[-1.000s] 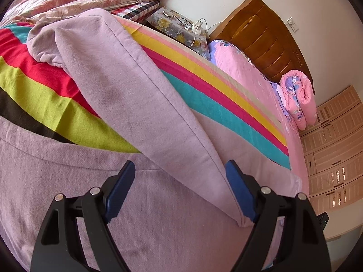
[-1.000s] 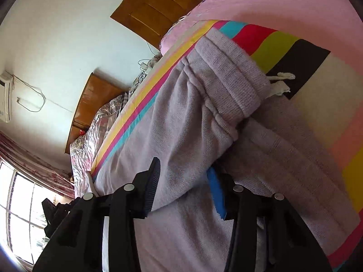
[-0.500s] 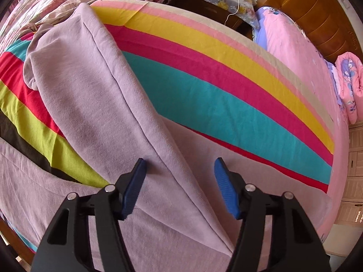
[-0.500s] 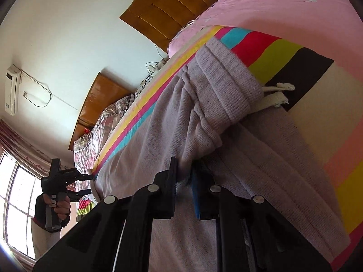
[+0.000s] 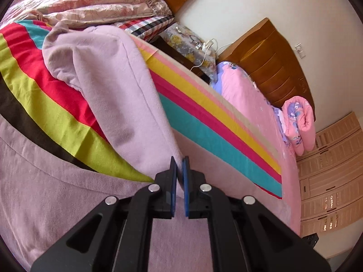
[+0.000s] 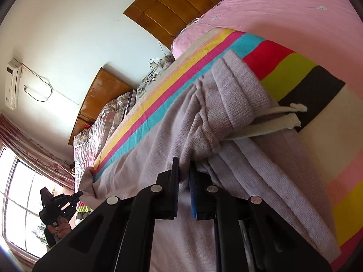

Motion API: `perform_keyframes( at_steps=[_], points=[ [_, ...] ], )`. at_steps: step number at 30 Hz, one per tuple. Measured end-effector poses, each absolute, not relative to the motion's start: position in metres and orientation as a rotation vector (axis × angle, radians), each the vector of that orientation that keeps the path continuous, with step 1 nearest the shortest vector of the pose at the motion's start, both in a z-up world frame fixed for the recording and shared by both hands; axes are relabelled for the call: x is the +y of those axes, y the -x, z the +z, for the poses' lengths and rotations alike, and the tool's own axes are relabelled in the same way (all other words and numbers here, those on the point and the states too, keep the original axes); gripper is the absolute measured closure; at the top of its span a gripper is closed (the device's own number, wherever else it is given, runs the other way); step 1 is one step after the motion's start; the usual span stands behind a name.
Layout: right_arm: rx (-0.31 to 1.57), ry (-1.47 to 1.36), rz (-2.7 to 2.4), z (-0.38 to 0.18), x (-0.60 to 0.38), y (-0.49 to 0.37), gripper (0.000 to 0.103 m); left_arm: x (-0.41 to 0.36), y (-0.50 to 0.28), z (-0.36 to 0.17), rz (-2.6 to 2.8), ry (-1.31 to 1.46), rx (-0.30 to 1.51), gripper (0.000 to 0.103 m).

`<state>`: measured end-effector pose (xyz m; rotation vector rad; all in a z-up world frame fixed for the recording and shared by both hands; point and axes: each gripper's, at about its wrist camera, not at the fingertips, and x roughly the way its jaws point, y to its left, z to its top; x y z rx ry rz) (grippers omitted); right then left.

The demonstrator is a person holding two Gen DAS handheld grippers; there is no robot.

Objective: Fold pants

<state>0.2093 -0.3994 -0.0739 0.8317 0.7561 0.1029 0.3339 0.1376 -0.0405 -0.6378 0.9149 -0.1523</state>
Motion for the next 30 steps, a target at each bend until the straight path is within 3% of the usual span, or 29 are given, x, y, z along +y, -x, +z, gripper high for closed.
perform_keyframes(
  at_steps=[3,6,9,13,16,18,22,23,30],
  points=[
    [0.692,-0.804,0.164,-0.036,-0.396,-0.186,0.093,0.140,-0.275,0.008,-0.197,0.533,0.730,0.098],
    [0.642,-0.808,0.190,-0.030,-0.391,-0.135,0.093,0.142,-0.191,0.016,-0.210,0.491,0.652,0.098],
    [0.692,-0.832,0.128,-0.068,-0.386,-0.091,0.093,0.150,-0.127,-0.029,-0.196,0.495,0.699,0.097],
    [0.788,-0.863,0.036,-0.125,-0.382,-0.074,0.093,0.160,-0.103,-0.110,-0.116,0.502,0.876,0.099],
    [0.763,-0.861,0.028,-0.121,-0.379,-0.071,0.092,0.175,-0.103,-0.116,-0.140,0.575,0.866,0.099],
    [0.769,-0.838,0.018,-0.121,-0.376,-0.072,0.091,0.184,-0.108,-0.110,-0.168,0.618,0.848,0.081],
    [0.761,-0.841,0.016,-0.124,-0.372,-0.070,0.090,0.192,-0.102,-0.090,-0.199,0.702,0.798,0.027],
    [0.752,-0.844,0.018,-0.126,-0.371,-0.070,0.089,0.190,-0.102,-0.086,-0.182,0.700,0.796,0.022],
    [0.711,-0.819,0.016,-0.131,-0.366,-0.063,0.089,0.135,-0.148,-0.066,0.038,0.346,0.958,0.021]
  ],
)
